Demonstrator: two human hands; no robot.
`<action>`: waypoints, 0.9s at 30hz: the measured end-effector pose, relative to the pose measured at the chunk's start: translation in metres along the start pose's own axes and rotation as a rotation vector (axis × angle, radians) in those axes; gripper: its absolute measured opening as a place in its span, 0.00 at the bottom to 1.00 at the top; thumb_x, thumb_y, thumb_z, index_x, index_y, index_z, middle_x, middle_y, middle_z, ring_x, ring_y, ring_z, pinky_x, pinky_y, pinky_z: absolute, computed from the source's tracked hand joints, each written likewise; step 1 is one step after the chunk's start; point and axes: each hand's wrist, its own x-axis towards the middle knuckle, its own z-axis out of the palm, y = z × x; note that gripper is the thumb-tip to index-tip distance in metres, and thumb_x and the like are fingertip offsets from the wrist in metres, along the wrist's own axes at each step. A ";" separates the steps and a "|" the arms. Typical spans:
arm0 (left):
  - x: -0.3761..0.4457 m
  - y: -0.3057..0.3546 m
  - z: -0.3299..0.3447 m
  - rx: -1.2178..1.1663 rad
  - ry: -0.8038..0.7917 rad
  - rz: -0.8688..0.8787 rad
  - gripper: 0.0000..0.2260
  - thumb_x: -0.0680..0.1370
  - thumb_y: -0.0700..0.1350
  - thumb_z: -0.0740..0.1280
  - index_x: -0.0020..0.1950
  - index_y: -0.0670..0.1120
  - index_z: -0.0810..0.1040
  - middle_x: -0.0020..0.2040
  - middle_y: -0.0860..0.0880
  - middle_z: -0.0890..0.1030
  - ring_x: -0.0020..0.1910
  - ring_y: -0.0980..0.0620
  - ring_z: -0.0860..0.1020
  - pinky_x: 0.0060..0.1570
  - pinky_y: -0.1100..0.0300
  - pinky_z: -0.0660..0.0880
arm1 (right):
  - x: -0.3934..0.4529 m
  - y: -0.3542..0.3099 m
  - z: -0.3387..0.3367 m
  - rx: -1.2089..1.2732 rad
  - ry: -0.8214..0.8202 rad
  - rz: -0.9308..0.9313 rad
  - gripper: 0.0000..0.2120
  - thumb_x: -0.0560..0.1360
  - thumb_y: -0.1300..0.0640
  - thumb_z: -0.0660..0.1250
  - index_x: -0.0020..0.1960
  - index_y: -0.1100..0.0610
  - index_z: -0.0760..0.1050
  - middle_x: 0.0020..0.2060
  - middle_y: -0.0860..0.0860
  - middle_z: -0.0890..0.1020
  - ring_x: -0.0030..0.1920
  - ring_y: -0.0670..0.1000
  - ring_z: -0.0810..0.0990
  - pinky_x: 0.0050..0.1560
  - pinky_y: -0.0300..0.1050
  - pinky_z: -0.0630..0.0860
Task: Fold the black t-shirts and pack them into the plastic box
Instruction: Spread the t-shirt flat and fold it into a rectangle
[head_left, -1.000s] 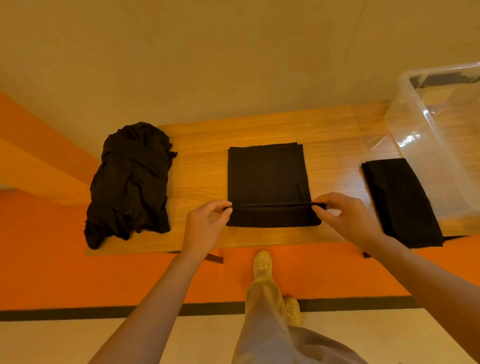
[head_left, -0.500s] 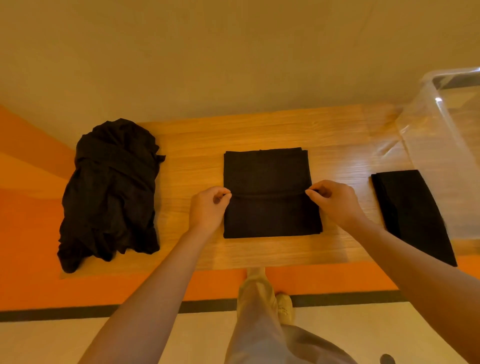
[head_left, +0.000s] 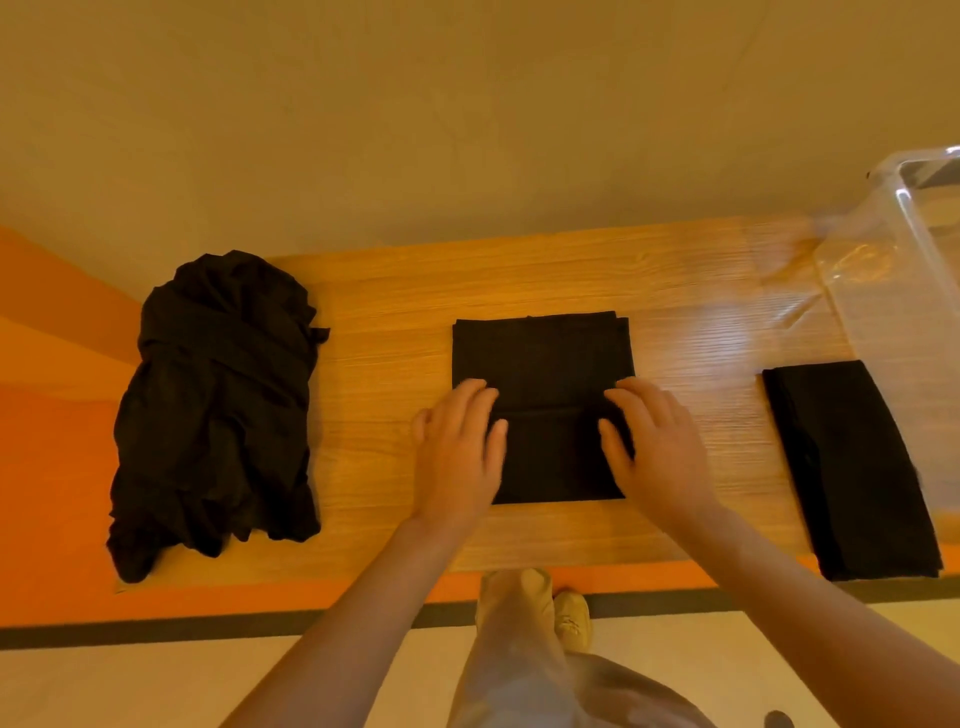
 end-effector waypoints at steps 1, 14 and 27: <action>-0.004 0.011 0.005 0.009 -0.068 0.074 0.18 0.82 0.51 0.56 0.68 0.46 0.72 0.69 0.49 0.71 0.69 0.52 0.67 0.65 0.53 0.61 | -0.005 -0.007 0.008 -0.005 -0.030 -0.057 0.19 0.79 0.53 0.62 0.67 0.59 0.71 0.67 0.55 0.72 0.67 0.54 0.70 0.67 0.52 0.69; -0.031 -0.004 0.032 0.256 -0.387 0.055 0.32 0.80 0.63 0.50 0.79 0.46 0.52 0.79 0.45 0.51 0.78 0.48 0.47 0.75 0.47 0.51 | -0.030 0.006 0.028 -0.255 -0.267 0.016 0.34 0.80 0.39 0.45 0.78 0.61 0.51 0.78 0.55 0.53 0.78 0.52 0.48 0.76 0.51 0.50; 0.048 -0.020 -0.003 0.182 -0.405 0.140 0.27 0.83 0.57 0.46 0.78 0.45 0.55 0.78 0.47 0.56 0.78 0.51 0.51 0.76 0.52 0.44 | 0.040 0.006 0.001 0.015 -0.269 -0.041 0.23 0.81 0.53 0.59 0.73 0.59 0.64 0.74 0.54 0.64 0.75 0.51 0.60 0.74 0.53 0.60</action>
